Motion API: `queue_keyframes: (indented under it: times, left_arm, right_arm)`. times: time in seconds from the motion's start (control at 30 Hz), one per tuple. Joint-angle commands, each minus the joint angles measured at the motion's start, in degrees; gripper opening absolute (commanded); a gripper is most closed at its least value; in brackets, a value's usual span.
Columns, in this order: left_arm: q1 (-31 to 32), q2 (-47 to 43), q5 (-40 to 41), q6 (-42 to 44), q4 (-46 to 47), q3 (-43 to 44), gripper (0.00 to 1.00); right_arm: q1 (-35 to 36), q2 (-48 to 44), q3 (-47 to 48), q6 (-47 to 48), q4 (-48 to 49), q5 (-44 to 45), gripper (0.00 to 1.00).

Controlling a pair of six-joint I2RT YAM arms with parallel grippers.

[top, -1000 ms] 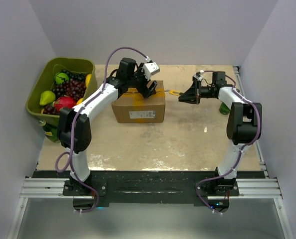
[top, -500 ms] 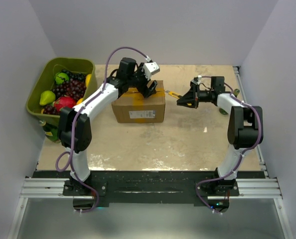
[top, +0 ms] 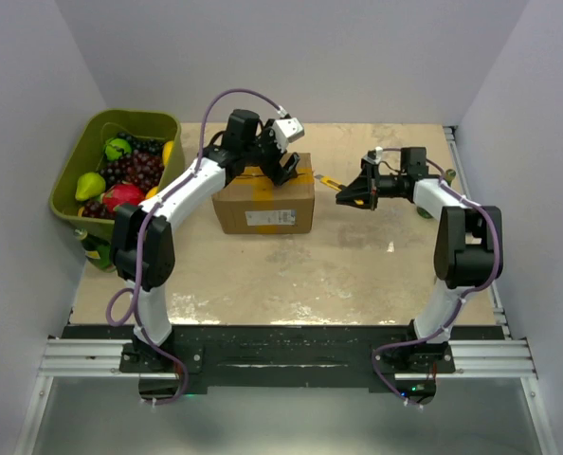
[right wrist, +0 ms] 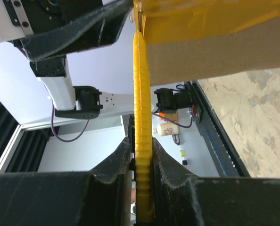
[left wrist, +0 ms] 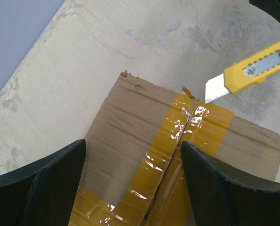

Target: Unpack the express box

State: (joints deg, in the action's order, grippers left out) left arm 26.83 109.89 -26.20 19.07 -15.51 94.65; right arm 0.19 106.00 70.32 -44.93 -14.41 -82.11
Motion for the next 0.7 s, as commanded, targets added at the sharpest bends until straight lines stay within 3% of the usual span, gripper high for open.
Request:
queue_keyframes:
  times: [0.0, 0.4, 0.5, 0.67]
  left_arm:
    - [0.0, 4.5, 4.3, 2.9, -3.0, -0.2, 0.86]
    - [-1.8, 8.8, 4.8, 4.7, -3.2, 4.5, 0.87]
    - [-2.1, 8.2, 3.8, 4.4, -3.7, 4.6, 0.86]
    - [-2.1, 3.1, -1.8, 1.3, -1.0, 1.4, 0.86]
  right_arm:
    - [1.3, -4.3, -1.6, 3.3, -6.1, -8.9, 0.00]
    - [0.2, -9.8, -6.4, 9.1, -14.9, -10.1, 0.00]
    - [-2.8, -9.1, -1.0, 9.0, -13.8, -9.8, 0.00]
    - [-6.5, -4.9, 18.9, 9.0, -10.5, -4.5, 0.00]
